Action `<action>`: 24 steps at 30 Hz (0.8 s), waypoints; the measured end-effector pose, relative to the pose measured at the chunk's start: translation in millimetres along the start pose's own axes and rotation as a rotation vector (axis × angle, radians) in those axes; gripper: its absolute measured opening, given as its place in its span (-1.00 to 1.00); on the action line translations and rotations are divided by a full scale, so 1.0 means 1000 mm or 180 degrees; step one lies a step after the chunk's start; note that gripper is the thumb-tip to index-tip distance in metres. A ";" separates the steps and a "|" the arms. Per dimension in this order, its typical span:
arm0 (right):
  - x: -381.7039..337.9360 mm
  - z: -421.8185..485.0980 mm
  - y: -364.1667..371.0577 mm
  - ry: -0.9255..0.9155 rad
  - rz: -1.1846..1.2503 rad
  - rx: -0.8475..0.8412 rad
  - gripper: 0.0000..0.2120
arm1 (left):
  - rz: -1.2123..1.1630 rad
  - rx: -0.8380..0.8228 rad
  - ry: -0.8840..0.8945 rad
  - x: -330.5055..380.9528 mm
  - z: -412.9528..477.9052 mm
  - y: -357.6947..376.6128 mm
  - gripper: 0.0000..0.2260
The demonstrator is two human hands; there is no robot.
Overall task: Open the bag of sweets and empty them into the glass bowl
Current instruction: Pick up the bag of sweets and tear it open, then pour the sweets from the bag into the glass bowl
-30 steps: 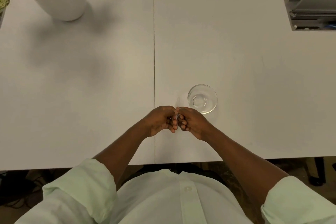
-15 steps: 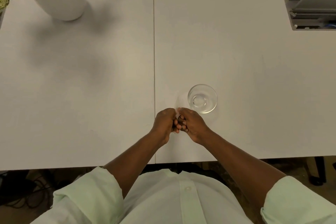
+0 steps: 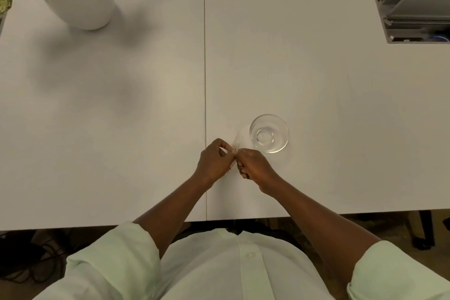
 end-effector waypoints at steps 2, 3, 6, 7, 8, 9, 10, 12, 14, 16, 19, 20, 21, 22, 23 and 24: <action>-0.002 0.002 -0.003 -0.0115 -0.0367 0.0029 -0.72 | 0.0286 -0.0001 0.0178 0.005 0.004 -0.001 -0.92; -0.004 0.003 -0.005 -0.0206 -0.0539 0.0099 -0.73 | 0.0371 0.0014 0.0222 0.007 0.004 -0.002 -0.92; -0.015 0.004 -0.011 -0.0484 -0.0803 0.0389 -0.67 | 0.0345 0.0031 0.0262 0.012 0.004 -0.002 -0.85; -0.017 0.005 -0.012 -0.0571 -0.0907 0.0430 -0.64 | 0.0310 -0.0001 0.0243 0.012 0.003 -0.002 -0.81; -0.019 0.006 -0.012 -0.0633 -0.0998 0.0420 -0.63 | 0.0282 -0.0044 0.0221 0.012 0.003 -0.001 -0.78; -0.019 0.008 -0.011 -0.0677 -0.1053 0.0388 -0.64 | 0.0265 -0.0071 0.0201 0.011 0.003 -0.001 -0.75; -0.020 0.008 -0.011 -0.0699 -0.1081 0.0351 -0.66 | 0.0261 -0.0070 0.0188 0.010 0.003 0.000 -0.72; -0.022 0.009 -0.012 -0.0764 -0.1148 0.0335 -0.67 | 0.0356 0.0047 0.0222 0.010 0.005 -0.003 -0.72; -0.024 0.009 -0.014 -0.0838 -0.1215 0.0328 -0.67 | 0.0532 0.0201 0.0388 0.016 0.004 -0.006 -0.77; -0.025 0.008 -0.013 -0.0900 -0.1302 0.0311 -0.67 | 0.0677 0.0307 0.0612 0.024 0.003 -0.008 -0.84; -0.031 0.006 -0.016 -0.1030 -0.1567 0.0465 -0.65 | 0.0843 0.0581 0.0611 0.024 0.004 -0.013 -0.85; -0.033 0.006 -0.020 -0.1060 -0.1693 0.0599 -0.63 | 0.0857 0.0719 0.0526 0.021 0.005 -0.017 -0.85; -0.036 0.005 -0.025 -0.1078 -0.1800 0.0759 -0.62 | 0.0859 0.0833 0.0429 0.018 0.005 -0.021 -0.87; -0.037 0.004 -0.029 -0.1075 -0.1866 0.0890 -0.63 | 0.0879 0.0909 0.0356 0.017 0.006 -0.024 -0.88; -0.038 0.003 -0.032 -0.1074 -0.1912 0.0956 -0.64 | 0.0924 0.0937 0.0332 0.017 0.006 -0.026 -0.89; -0.039 0.002 -0.033 -0.1089 -0.1960 0.0963 -0.64 | 0.0981 0.0924 0.0364 0.018 0.006 -0.027 -0.90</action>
Point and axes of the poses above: each hand's wrist, its own z-axis towards the middle knuckle, its own y-axis out of the palm, x = y × z, the point moved 8 cm from there along z, towards the middle knuckle, and after that the axes turned 15 degrees about z, right-handed, at the moved point
